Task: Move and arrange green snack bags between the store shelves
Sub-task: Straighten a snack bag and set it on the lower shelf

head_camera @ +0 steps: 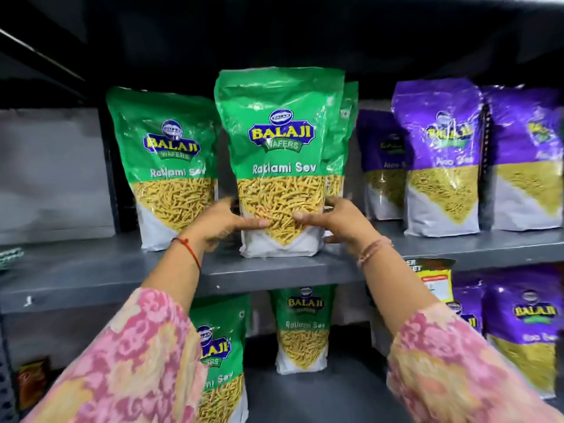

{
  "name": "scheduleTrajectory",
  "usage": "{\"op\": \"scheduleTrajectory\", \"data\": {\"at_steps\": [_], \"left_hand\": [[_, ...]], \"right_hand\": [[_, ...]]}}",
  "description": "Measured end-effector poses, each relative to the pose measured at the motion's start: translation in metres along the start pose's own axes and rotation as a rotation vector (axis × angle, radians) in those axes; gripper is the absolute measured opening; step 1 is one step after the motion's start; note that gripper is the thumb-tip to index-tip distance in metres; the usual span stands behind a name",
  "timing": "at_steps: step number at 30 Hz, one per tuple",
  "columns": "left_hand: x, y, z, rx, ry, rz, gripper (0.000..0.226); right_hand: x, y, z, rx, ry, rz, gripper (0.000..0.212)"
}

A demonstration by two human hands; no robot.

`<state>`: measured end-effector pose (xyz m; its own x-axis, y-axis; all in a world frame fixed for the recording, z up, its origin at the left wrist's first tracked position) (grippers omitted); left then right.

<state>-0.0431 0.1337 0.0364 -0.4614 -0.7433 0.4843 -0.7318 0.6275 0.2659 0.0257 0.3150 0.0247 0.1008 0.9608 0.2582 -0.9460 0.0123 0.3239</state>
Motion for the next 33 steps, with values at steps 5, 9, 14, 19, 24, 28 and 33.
{"op": "scheduleTrajectory", "data": {"at_steps": [5,9,14,19,24,28,33], "left_hand": [[-0.010,-0.002,-0.003,-0.077,-0.129,0.019,0.041],[-0.020,-0.036,-0.026,-0.190,-0.123,-0.078,0.075],[-0.053,-0.101,-0.048,-0.359,-0.036,-0.172,0.064],[-0.109,-0.144,0.010,-0.306,-0.144,-0.156,0.057],[-0.177,-0.159,0.121,-0.077,-0.243,-0.096,0.052],[-0.212,-0.146,0.210,0.119,-0.336,0.033,0.062],[-0.212,-0.098,0.265,0.196,-0.341,0.087,0.067]], "right_hand": [[0.000,-0.008,0.005,0.149,0.174,0.004,0.027],[0.002,-0.038,0.019,0.298,0.094,-0.016,0.033],[0.004,-0.107,0.026,0.459,0.095,-0.037,0.045],[-0.010,-0.173,-0.028,0.396,0.030,-0.085,0.049],[-0.035,-0.212,-0.143,0.172,-0.011,-0.133,0.065],[-0.050,-0.209,-0.245,-0.041,0.106,-0.129,0.060],[-0.058,-0.163,-0.317,-0.171,0.188,-0.151,0.067]]}}
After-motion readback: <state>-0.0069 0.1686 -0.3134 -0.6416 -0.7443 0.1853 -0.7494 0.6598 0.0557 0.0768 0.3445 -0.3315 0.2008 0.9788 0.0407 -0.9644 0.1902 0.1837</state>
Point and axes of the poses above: each hand's wrist, its own y-axis towards the middle knuckle, its own x-axis out of the back of the hand, z = x × y, the point moved 6 cm from there along y, towards the middle knuckle, and after that the axes turned 15 degrees about z, right-handed, at the moved point
